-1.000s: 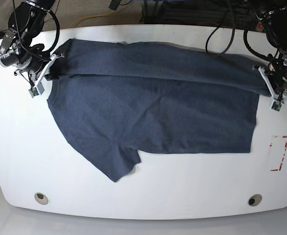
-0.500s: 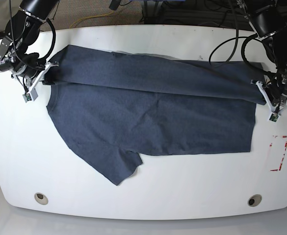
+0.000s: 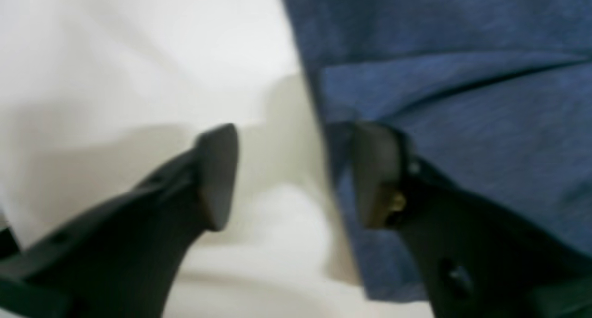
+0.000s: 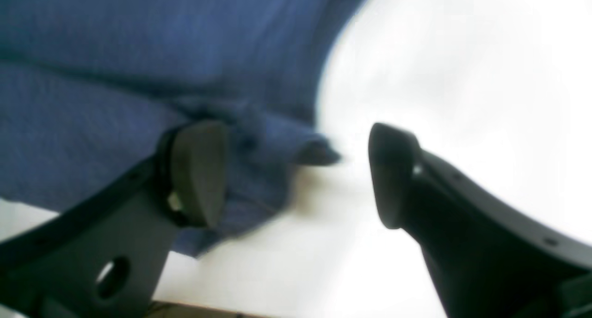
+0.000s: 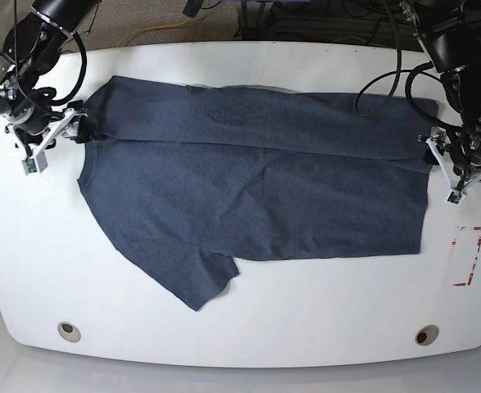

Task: Fold the T-shirt properly
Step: 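Release the shirt edge and reposition both grippers along the collar edge, then pinch the shirt near the shoulders with both grippers and tug outward, then regrasp the shoulder edge with the right gripper and smooth it flat, then grasp the shirt edge with the left gripper and pull it outward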

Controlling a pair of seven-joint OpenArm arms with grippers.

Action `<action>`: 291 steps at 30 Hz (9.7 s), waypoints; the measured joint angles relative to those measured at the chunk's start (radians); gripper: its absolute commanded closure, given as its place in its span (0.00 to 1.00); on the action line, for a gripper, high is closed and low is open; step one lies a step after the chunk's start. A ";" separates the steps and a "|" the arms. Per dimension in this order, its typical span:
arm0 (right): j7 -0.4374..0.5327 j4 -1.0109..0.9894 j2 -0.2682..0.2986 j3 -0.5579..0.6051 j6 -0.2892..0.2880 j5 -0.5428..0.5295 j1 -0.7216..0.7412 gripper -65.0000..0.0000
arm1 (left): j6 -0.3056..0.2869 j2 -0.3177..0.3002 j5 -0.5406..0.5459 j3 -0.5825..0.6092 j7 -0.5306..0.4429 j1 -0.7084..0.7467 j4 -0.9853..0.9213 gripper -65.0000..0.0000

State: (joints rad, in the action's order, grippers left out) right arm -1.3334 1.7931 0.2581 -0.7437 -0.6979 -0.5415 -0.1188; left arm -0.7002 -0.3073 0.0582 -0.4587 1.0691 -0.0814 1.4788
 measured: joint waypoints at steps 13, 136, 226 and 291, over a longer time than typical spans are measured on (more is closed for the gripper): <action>-0.078 0.047 -0.044 -0.113 0.001 -0.275 -0.190 0.30 | 0.002 -0.019 0.004 -0.003 0.024 0.167 0.255 0.43; 0.030 -0.250 0.052 0.096 0.002 -0.020 0.050 0.38 | 0.000 0.106 0.058 -0.120 -0.171 0.214 0.177 0.42; -0.012 -0.435 0.204 0.206 0.004 -0.303 0.129 0.28 | 0.003 0.150 -0.018 -0.074 -0.091 0.200 0.162 0.43; 0.185 -0.422 0.068 0.137 0.001 0.040 0.102 1.00 | 0.000 0.201 -0.013 -0.079 -0.018 0.334 0.404 0.79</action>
State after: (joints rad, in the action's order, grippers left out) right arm -1.1481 1.3708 0.3264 -0.6071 -0.6968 -0.5011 -0.0166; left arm -0.6998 -0.1062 0.0456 -0.5377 1.0508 0.2523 1.8824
